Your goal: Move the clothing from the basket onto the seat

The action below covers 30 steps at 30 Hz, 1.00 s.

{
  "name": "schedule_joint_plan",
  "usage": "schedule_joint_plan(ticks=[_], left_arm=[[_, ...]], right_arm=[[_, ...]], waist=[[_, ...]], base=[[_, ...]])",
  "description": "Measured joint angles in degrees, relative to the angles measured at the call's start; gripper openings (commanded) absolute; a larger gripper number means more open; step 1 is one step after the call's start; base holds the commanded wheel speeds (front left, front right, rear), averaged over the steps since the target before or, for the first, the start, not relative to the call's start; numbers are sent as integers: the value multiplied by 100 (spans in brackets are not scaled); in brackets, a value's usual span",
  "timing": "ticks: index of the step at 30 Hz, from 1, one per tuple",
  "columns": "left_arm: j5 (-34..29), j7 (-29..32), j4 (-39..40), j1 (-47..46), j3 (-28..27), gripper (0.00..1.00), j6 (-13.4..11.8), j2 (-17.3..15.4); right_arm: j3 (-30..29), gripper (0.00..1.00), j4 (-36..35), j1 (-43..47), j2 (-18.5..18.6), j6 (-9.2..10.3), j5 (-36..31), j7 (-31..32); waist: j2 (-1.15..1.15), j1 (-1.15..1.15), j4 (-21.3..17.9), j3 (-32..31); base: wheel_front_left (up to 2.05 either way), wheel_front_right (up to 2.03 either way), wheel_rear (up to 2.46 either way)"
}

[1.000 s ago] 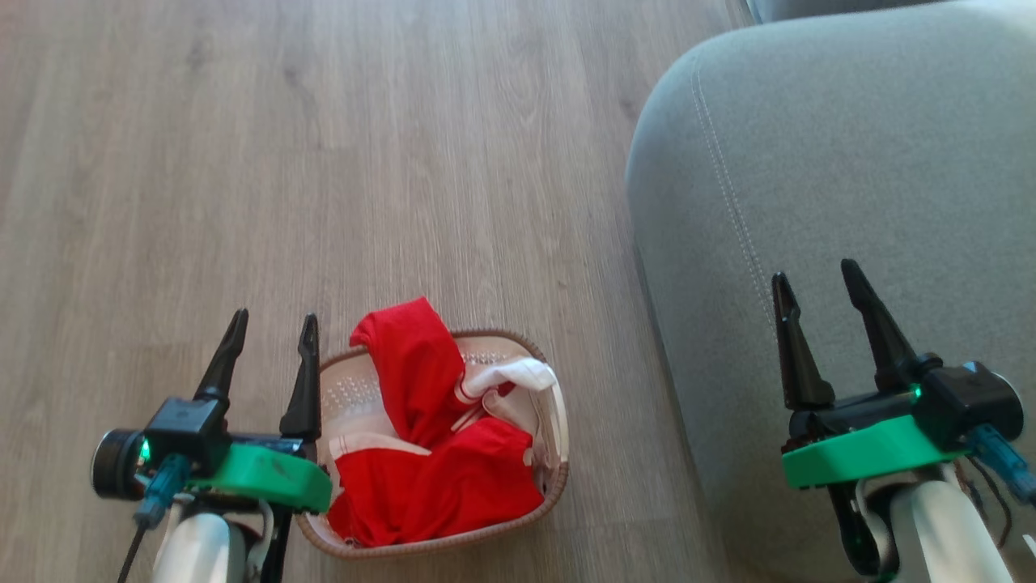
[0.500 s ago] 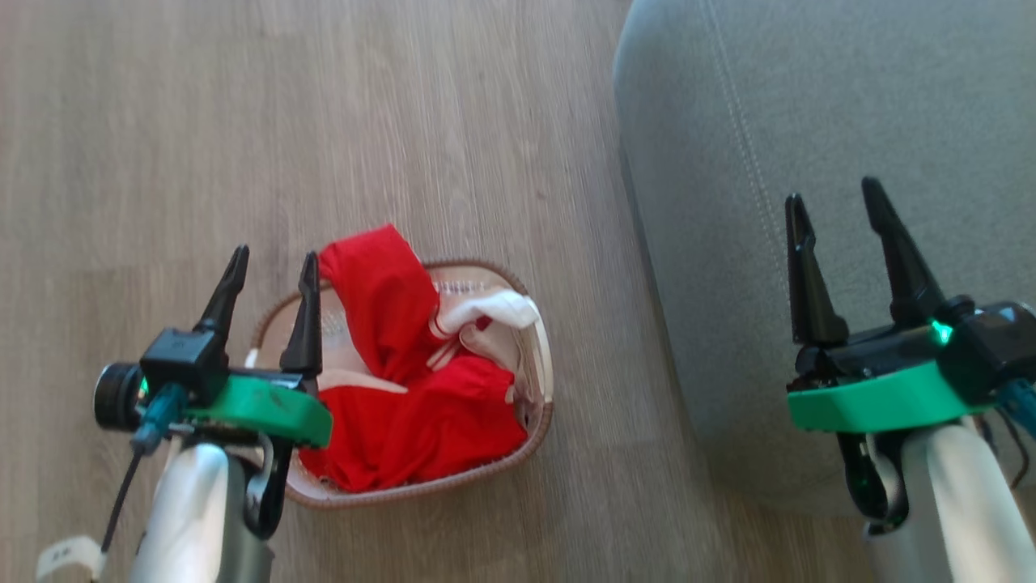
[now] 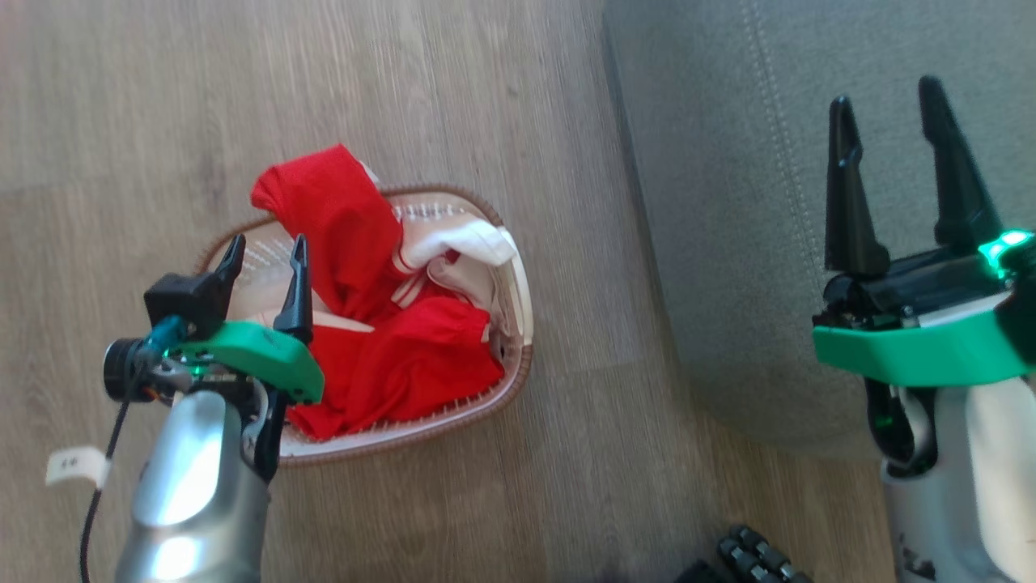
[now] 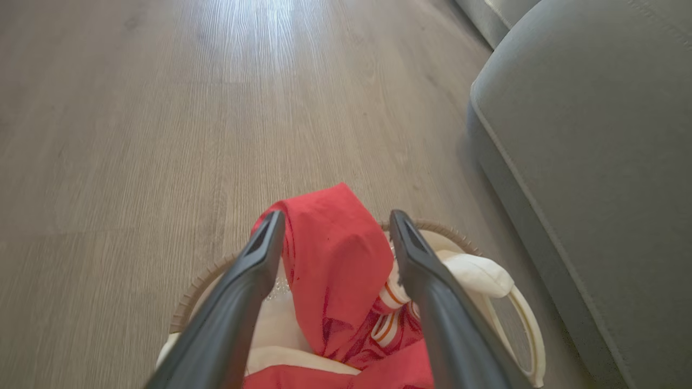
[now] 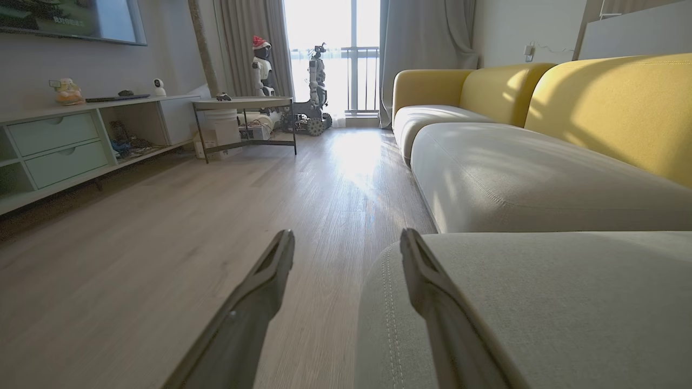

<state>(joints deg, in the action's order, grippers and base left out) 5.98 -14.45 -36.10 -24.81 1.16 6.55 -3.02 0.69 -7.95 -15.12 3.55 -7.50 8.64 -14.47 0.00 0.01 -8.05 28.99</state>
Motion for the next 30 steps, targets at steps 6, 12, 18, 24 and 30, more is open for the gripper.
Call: schedule_joint_plan(ticks=[6, 12, 18, 24, 30], left_arm=[[144, 131, -1252, -738, 141, 100, 55, -110], [325, 369, -2195, -1377, 411, 100, 58, -180], [754, 710, -2739, -1859, 1060, 100, 58, -192], [1007, 891, -3011, -2217, 1660, 100, 59, -412], [1283, 1093, -3300, -2681, 1942, 100, 59, -692]], right_arm=[[-7, 100, -201, -248, -5, 0, 0, -1], [-9, 100, -370, -409, -7, 0, 52, -18], [33, 100, -472, -632, -7, 0, 93, -18], [67, 100, -546, -817, -7, 0, 191, -19], [87, 100, -626, -901, -7, 0, 289, -24]], waist=[[0, 0, -88, 459], [0, 0, -182, 865], [0, 0, -286, 1267], [0, -1, -437, 1618], [0, -1, -645, 1968]], base=[[0, 0, 0], [0, 0, 0], [0, 0, 0], [0, 0, 0], [0, 0, 0]])
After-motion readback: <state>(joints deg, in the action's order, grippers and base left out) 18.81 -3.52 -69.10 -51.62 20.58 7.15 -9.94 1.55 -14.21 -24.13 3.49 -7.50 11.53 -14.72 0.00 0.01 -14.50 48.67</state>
